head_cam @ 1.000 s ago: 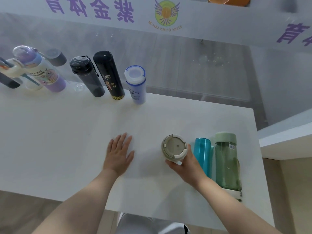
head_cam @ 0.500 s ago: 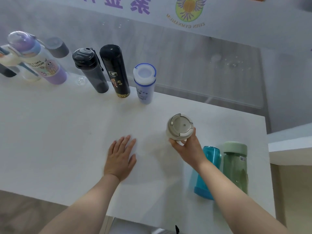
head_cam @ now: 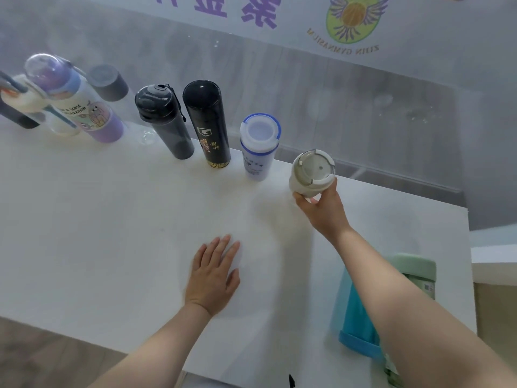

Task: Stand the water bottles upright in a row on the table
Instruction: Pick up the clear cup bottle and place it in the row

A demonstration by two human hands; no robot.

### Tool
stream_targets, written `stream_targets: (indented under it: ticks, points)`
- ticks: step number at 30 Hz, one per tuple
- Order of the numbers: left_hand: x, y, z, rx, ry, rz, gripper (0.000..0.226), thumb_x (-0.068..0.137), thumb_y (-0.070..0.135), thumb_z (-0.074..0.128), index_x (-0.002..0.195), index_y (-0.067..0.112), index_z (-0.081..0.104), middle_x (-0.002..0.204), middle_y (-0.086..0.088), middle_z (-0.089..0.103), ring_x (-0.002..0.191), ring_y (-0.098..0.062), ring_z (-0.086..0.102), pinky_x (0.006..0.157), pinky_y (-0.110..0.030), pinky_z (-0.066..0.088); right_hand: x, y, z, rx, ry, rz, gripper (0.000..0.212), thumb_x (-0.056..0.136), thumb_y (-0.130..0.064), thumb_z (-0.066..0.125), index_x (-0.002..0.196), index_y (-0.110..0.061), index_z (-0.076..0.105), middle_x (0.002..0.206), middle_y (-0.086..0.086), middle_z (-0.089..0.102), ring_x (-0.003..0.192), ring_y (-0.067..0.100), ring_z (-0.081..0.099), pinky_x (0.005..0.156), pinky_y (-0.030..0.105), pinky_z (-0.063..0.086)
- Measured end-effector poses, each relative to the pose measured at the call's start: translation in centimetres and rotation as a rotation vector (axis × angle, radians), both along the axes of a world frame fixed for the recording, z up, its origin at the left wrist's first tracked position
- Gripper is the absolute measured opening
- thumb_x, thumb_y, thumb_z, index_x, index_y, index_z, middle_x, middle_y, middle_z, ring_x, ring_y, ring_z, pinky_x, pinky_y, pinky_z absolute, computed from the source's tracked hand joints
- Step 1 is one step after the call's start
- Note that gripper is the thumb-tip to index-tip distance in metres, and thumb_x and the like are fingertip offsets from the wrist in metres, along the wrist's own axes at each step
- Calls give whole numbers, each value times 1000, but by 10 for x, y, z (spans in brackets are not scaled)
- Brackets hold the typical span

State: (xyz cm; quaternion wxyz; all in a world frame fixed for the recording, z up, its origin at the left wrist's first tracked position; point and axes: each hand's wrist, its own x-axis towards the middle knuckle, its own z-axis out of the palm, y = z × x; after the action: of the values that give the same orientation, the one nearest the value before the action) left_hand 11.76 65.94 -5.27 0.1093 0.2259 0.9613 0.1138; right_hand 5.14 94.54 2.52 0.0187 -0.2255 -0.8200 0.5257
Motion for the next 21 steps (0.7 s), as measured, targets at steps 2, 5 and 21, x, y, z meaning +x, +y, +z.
stream_targets:
  ticks: [2,5,21]
  points:
    - [0,0,0,-3,3,-4,59,88,38,39,145,24,37,152,-3,39,140,-23,31,116,-42,18,-11,3,-2,8,-7,1,66,74,-42,73,127,-23,38,124,-10,57,114,7,56,97,41,50]
    - [0,-1,-1,-3,-2,-7,59,88,38,40,145,24,36,153,-3,37,141,-23,31,116,-43,18,-25,7,-6,10,-9,8,66,73,-46,73,127,-26,40,124,-13,57,116,6,55,96,43,51]
    - [0,-1,-2,-12,-24,-12,60,88,38,40,146,24,35,154,-2,35,142,-24,30,116,-45,19,-36,8,-9,28,-26,25,71,73,-43,73,132,-30,36,129,-13,51,118,7,51,100,35,45]
